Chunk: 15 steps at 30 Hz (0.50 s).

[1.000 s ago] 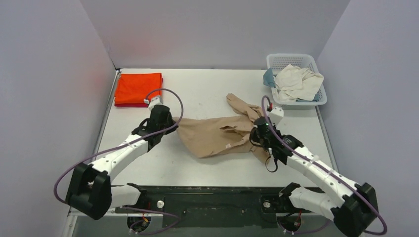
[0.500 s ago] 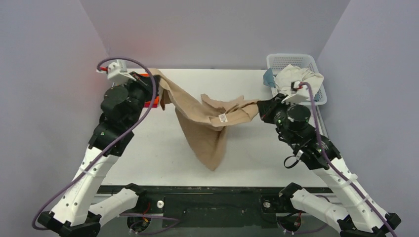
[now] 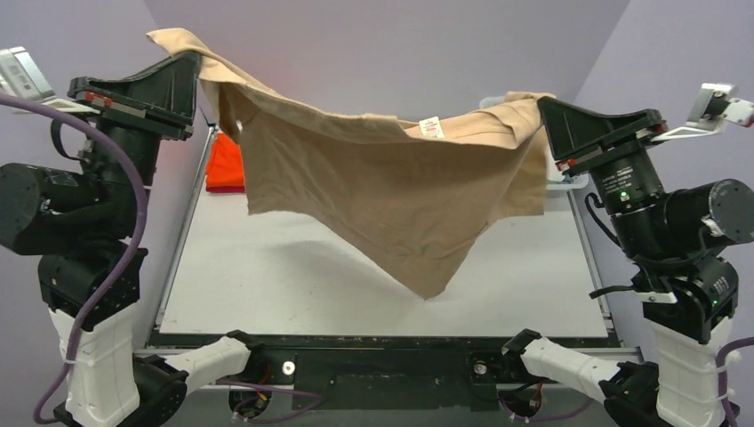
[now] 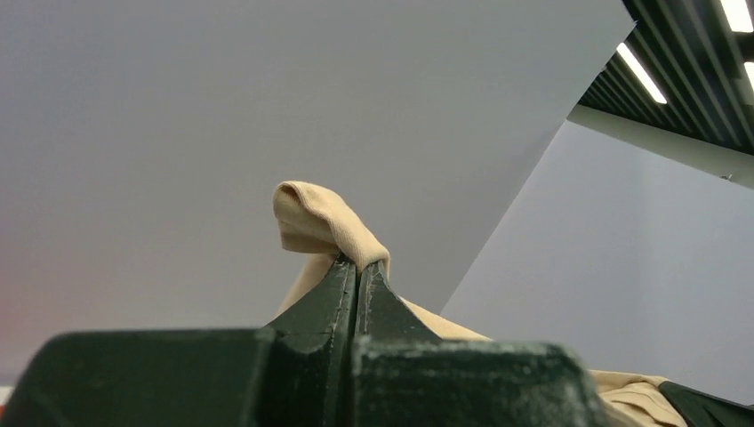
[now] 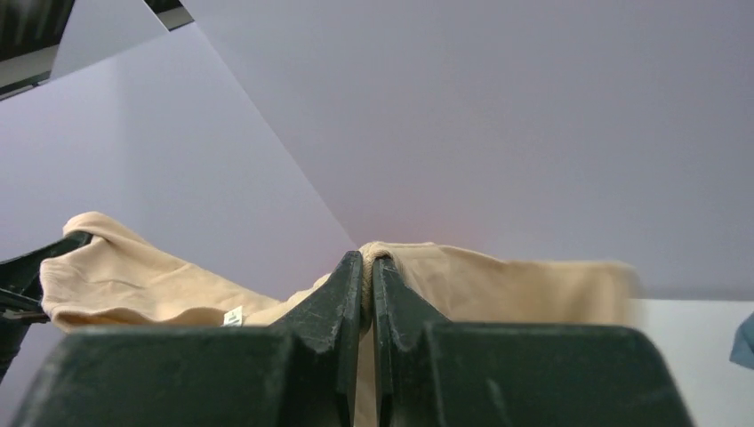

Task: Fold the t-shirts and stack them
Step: Flatten out the tshirt

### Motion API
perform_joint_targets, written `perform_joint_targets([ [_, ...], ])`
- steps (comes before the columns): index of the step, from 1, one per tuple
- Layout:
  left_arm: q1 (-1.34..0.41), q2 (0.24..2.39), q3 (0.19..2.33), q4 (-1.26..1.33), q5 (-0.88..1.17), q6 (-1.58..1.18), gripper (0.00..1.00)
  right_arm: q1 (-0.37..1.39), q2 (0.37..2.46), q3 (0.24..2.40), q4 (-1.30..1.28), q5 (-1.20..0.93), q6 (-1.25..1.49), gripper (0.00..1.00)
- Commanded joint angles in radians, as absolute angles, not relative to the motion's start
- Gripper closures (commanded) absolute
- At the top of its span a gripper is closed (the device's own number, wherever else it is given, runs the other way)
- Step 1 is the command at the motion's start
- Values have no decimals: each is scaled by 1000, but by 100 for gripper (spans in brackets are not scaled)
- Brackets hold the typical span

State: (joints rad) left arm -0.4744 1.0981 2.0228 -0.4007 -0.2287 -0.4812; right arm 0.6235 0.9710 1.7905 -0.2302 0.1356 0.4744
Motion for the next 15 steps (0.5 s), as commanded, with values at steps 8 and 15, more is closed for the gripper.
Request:
perform_joint_targets([
  [8,-475,1316,2218,-484,-353,-367,100,608,1256,2111,-329,290,284,100],
  [15,-399,1619,2438,-519,-429,-330,100,450,1453,2152,-221,255,257,100],
])
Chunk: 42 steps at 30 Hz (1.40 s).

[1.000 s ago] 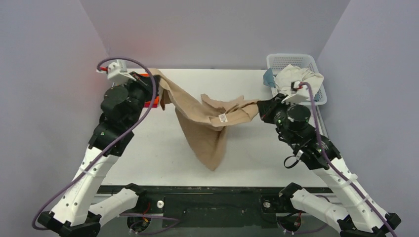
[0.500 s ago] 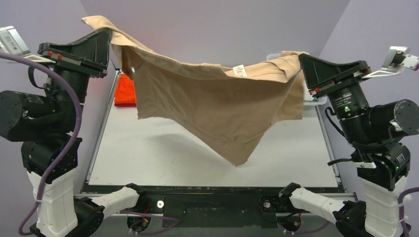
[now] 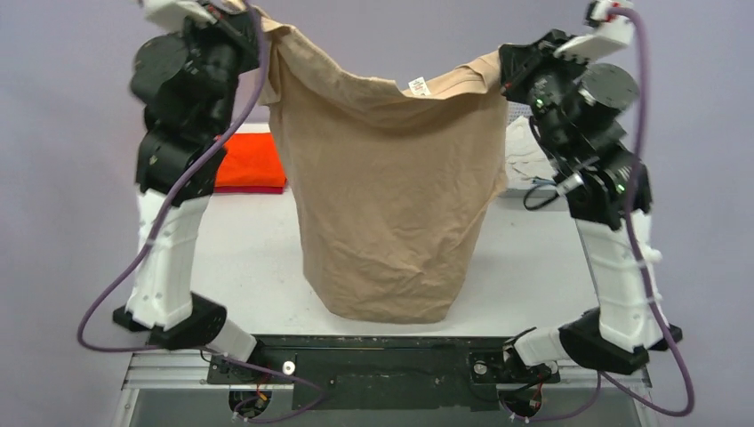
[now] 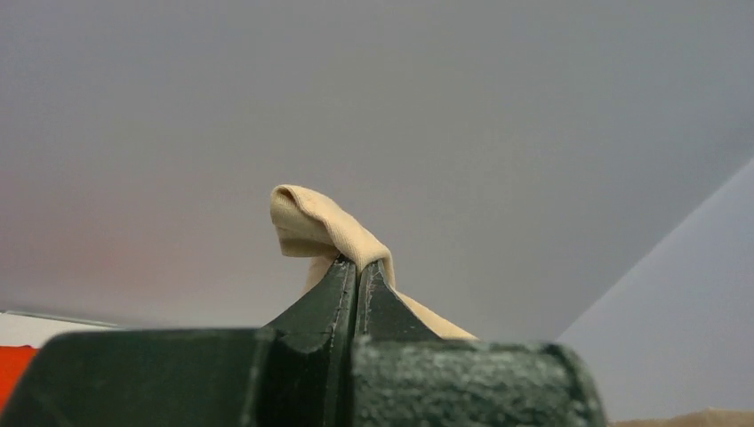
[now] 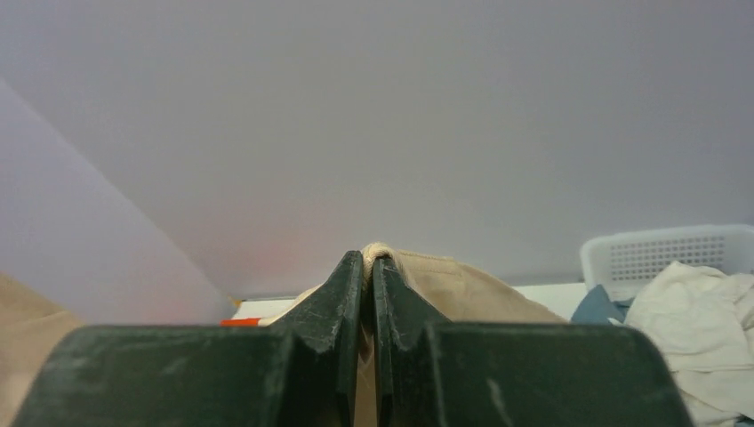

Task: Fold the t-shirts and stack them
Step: Flatten out the tshirt

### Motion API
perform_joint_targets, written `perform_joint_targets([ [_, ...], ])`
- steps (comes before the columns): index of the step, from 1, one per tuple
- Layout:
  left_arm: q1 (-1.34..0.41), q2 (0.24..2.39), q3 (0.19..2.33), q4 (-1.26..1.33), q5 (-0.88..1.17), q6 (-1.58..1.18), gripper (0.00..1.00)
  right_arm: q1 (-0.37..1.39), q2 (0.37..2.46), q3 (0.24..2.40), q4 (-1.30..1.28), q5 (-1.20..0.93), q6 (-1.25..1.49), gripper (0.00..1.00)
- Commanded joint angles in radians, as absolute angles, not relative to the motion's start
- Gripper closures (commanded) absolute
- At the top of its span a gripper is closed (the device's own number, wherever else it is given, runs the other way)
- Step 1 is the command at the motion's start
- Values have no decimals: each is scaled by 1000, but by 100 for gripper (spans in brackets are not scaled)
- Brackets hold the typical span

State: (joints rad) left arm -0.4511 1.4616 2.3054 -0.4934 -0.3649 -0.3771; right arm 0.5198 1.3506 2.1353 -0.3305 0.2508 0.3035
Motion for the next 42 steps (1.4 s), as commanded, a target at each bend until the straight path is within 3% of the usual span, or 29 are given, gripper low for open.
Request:
perform_joint_targets([
  [1,-375,1691,2512,-519,-426,-324,100,420,1477,2164,-203,246,254,100],
  [5,-325,1865,2723,-495,-396,-299,100,358,1638,2337,-130,221,247,100],
  [9,-306,1854,2676,-338,-379,-286,100,347,1738,2485,-16,228,238,100],
  [17,-301,1804,2620,-266,-317,-258,100,346,1637,2320,40,210,173,100],
  [21,-301,1698,2359,-270,-285,-253,100,345,1502,2083,25,141,158,100],
  [28,-317,1275,1377,80,-226,-321,100,356,1231,1386,72,125,254,100],
  [33,-381,1134,869,201,-225,-441,100,389,1035,945,119,166,412,100],
  [36,-421,1115,714,220,-260,-505,100,408,978,717,133,218,520,100],
  [42,-479,1138,534,90,-297,-677,100,478,890,498,29,331,655,100],
])
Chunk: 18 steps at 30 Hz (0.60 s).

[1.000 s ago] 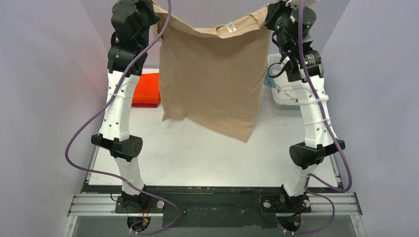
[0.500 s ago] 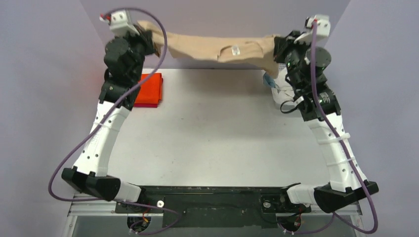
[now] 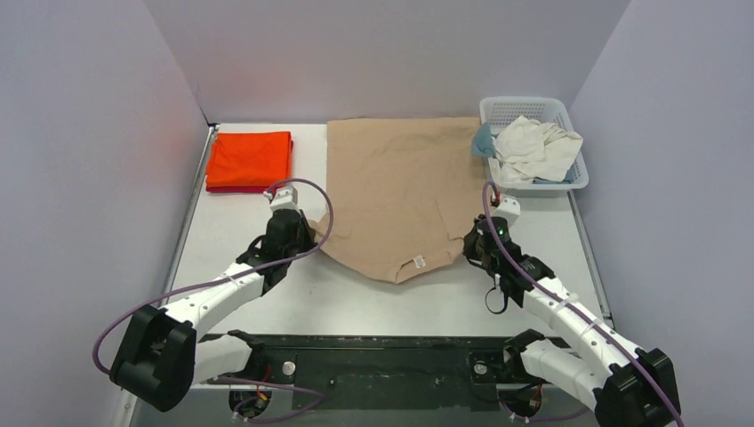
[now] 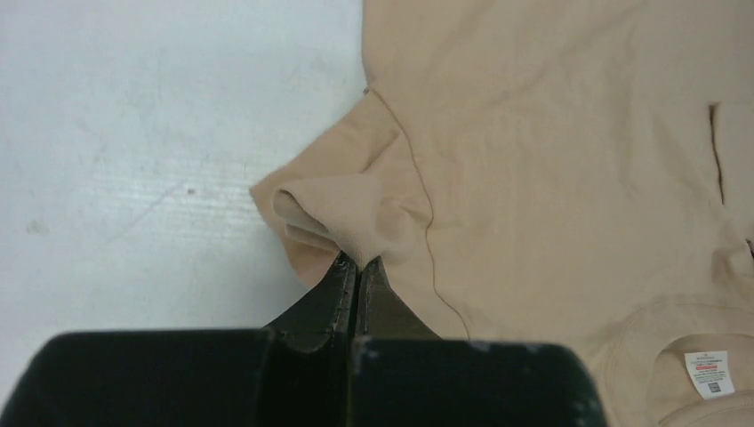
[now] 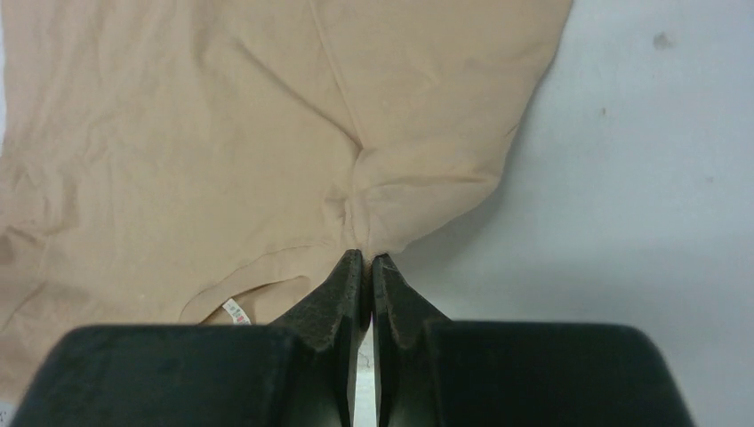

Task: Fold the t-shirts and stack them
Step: Flatten out the tshirt

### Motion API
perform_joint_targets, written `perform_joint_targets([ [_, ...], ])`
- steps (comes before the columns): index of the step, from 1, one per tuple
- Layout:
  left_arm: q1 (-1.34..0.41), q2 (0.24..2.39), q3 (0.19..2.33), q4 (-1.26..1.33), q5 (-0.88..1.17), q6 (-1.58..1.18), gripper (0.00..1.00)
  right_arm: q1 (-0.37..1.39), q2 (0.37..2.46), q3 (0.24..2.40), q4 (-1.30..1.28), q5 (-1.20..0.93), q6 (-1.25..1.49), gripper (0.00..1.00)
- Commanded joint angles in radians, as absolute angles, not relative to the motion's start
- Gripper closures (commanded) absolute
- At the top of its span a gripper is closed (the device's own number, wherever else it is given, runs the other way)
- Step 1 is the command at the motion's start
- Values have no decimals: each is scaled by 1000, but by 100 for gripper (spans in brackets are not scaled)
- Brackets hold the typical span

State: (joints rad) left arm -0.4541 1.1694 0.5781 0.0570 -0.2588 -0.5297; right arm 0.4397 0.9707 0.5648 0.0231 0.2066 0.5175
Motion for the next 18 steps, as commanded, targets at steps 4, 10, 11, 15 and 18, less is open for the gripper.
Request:
perform_joint_targets([
  [4,-536,1100,438,-38,-383,-806,98,520,851,406,-110,381,791,100],
  [10,-580,952,358,-291,-417,-969,76,572,767,319,-372,370,1020,99],
  [11,-592,910,351,-318,-407,-986,74,579,752,315,-445,367,1037,98],
  [15,-630,755,336,-512,-401,-1081,25,584,645,333,-617,339,1081,72],
  [18,-636,658,407,-646,-406,-1105,15,584,604,396,-685,335,1043,45],
])
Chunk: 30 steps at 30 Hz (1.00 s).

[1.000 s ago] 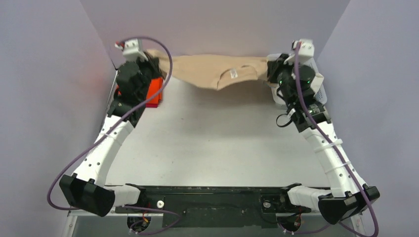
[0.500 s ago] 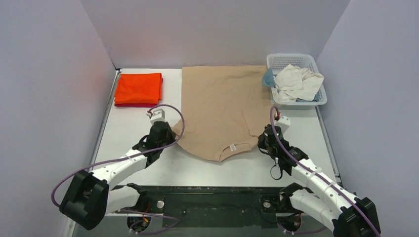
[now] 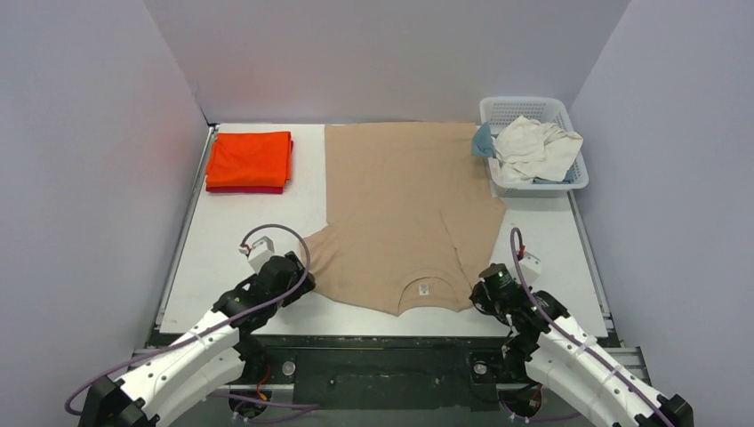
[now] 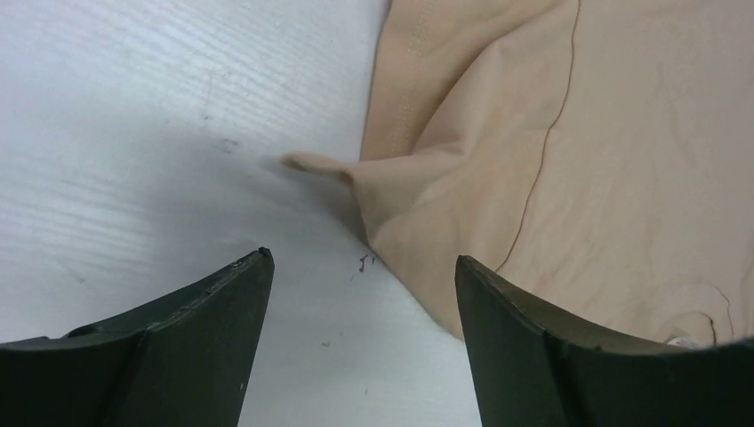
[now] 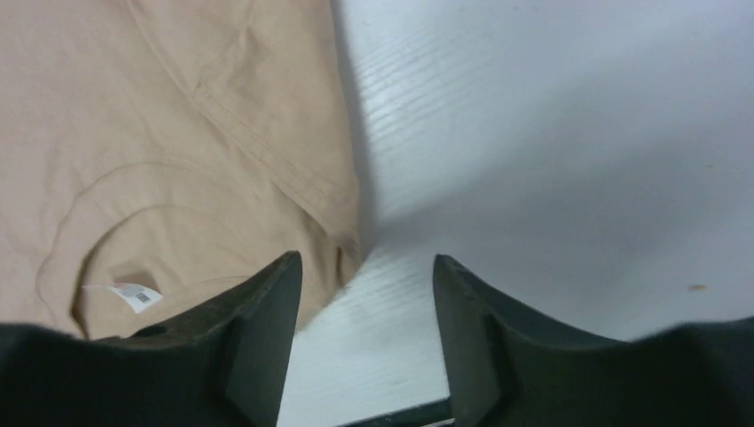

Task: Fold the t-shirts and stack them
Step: Flatten out the tshirt

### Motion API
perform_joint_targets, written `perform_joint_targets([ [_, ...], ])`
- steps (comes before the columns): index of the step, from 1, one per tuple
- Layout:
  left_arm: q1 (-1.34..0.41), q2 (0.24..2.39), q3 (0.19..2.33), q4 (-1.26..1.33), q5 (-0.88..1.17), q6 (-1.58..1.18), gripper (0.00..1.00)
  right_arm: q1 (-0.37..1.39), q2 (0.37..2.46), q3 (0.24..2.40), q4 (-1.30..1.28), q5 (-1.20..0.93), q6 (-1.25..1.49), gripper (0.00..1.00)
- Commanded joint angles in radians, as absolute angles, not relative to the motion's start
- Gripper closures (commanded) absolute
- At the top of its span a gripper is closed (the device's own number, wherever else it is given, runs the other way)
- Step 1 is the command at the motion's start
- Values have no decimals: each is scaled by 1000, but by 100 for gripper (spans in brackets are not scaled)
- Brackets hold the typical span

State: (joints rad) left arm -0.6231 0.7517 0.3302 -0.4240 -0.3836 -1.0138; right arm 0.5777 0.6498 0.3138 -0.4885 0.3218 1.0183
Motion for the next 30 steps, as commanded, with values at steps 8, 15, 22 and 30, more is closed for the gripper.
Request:
perform_joint_targets([
  [8,-640,739,577,-460,-349,-879,13,584,682,595,-589,358,769,6],
  [15,-602,1165,819,-190,-247,-697,12,584,993,652,-376,269,857,6],
  [22,-502,1553,899,-80,28,-683,11,572,1195,612,-253,236,909,6],
  [30,-574,1563,716,-77,26,-714,10,496,1361,629,-238,197,899,6],
])
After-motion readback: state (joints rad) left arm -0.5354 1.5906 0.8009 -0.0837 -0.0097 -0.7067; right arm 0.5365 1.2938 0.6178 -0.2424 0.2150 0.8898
